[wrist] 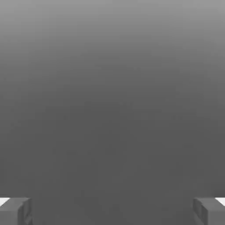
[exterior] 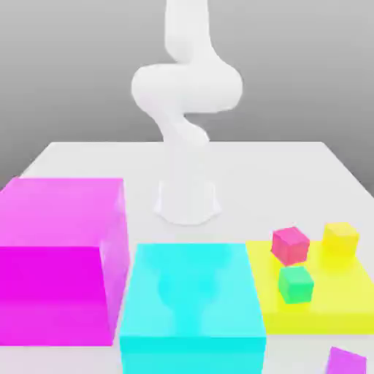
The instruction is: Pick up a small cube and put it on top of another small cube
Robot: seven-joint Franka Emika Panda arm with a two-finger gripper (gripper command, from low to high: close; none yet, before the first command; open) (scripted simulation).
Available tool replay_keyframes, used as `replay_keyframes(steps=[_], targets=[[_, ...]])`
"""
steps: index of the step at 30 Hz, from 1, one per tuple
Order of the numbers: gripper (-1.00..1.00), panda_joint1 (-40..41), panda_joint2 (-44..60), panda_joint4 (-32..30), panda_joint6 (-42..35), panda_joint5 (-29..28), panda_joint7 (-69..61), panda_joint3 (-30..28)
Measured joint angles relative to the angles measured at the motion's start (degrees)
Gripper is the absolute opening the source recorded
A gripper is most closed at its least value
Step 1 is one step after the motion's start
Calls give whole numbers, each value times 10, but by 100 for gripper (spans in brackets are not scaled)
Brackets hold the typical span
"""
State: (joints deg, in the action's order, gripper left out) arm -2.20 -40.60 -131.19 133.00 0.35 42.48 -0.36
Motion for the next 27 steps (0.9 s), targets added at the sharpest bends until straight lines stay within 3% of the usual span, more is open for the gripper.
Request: replay_keyframes(steps=[17, 27], targets=[[0, -116, 357, 40, 83, 26, -230, 13], [0, -158, 564, 63, 133, -8, -330, 42]])
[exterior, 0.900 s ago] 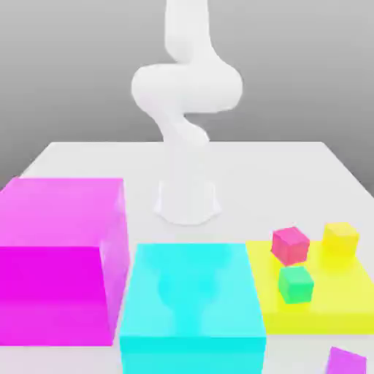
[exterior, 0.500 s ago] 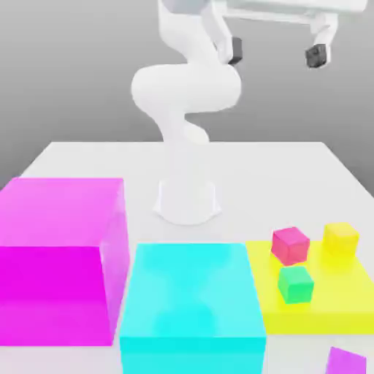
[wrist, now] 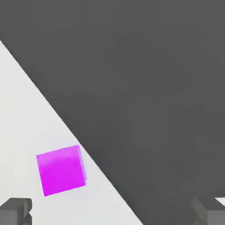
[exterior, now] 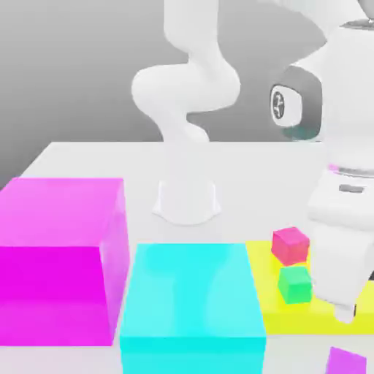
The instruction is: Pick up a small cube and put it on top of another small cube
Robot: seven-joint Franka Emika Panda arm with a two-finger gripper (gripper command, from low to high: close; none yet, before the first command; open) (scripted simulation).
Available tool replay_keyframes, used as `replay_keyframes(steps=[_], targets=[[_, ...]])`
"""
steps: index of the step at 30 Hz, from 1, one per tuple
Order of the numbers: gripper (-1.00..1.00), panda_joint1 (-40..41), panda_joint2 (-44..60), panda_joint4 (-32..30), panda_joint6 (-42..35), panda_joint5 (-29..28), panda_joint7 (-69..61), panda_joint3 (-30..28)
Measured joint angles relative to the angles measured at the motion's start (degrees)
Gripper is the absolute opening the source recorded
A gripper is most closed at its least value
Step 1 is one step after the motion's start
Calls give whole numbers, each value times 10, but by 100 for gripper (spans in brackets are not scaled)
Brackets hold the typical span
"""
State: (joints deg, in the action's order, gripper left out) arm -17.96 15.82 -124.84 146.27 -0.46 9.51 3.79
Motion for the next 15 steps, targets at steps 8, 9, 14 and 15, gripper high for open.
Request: replay_keyframes(steps=[8, 9, 14, 15], targets=[[-100, -26, 164, 27, 80, -40, -24, -1], [-100, -26, 164, 27, 80, -40, -24, -1], [-100, -27, 173, 29, 86, -41, -23, -2], [-100, -27, 167, 27, 82, -41, -24, -1]])
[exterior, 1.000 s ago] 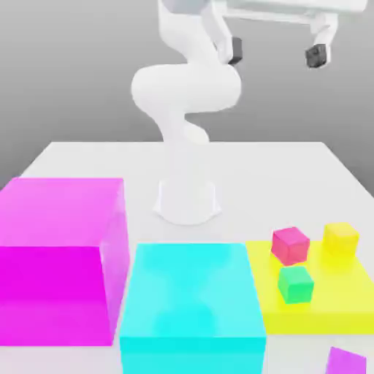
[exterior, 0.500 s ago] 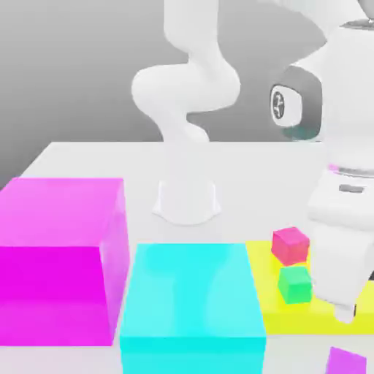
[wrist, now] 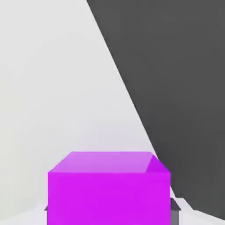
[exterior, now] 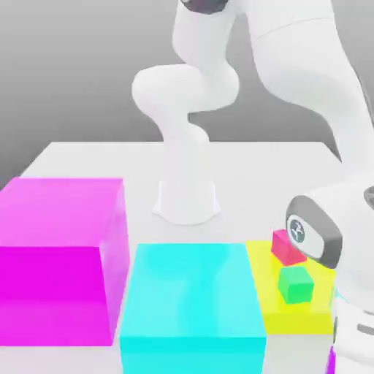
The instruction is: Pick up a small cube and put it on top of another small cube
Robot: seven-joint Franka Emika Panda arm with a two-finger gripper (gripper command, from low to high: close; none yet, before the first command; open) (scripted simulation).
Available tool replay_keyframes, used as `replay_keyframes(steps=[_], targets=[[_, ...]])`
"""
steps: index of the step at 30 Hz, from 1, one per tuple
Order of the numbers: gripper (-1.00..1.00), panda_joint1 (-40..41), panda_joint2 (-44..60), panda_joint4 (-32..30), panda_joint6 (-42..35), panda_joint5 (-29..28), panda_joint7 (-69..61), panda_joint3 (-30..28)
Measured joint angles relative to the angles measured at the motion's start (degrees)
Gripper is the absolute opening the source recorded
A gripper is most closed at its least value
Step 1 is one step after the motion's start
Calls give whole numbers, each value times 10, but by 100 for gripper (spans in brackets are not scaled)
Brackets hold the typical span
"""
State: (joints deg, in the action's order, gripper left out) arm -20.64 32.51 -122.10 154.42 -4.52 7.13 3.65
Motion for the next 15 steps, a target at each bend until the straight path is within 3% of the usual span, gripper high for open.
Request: replay_keyframes(steps=[4, 15], targets=[[-100, 5, -68, -15, -53, 7, -8, 7], [-100, 23, -212, -100, -95, -81, -255, 27]])
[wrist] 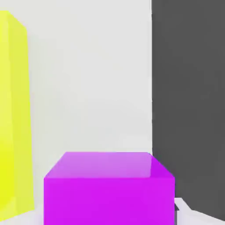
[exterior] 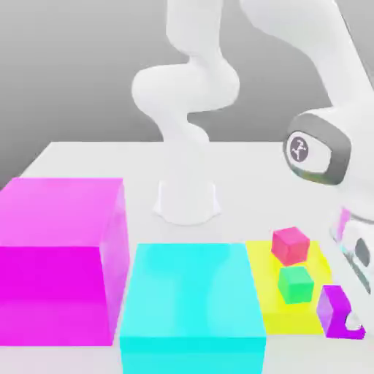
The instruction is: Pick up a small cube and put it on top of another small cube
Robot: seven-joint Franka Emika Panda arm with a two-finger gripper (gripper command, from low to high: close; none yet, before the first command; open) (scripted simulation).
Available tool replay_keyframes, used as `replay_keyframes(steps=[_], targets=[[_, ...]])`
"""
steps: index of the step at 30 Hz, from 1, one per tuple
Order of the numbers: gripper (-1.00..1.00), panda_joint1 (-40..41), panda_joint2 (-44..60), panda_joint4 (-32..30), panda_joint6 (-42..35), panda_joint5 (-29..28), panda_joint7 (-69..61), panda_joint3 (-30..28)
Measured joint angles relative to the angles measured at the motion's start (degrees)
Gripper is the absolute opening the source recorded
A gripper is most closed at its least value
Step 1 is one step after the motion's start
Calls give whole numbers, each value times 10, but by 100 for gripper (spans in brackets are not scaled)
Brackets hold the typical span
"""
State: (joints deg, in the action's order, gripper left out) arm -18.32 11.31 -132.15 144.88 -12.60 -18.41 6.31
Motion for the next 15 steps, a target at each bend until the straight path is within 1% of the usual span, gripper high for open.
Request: replay_keyframes(steps=[3, 7, 15], targets=[[-100, 7, -36, -25, -7, -3, -87, 8], [-100, 11, -82, -59, -14, 7, -214, 14], [-100, -4, -158, -128, -21, 62, -495, 7]])
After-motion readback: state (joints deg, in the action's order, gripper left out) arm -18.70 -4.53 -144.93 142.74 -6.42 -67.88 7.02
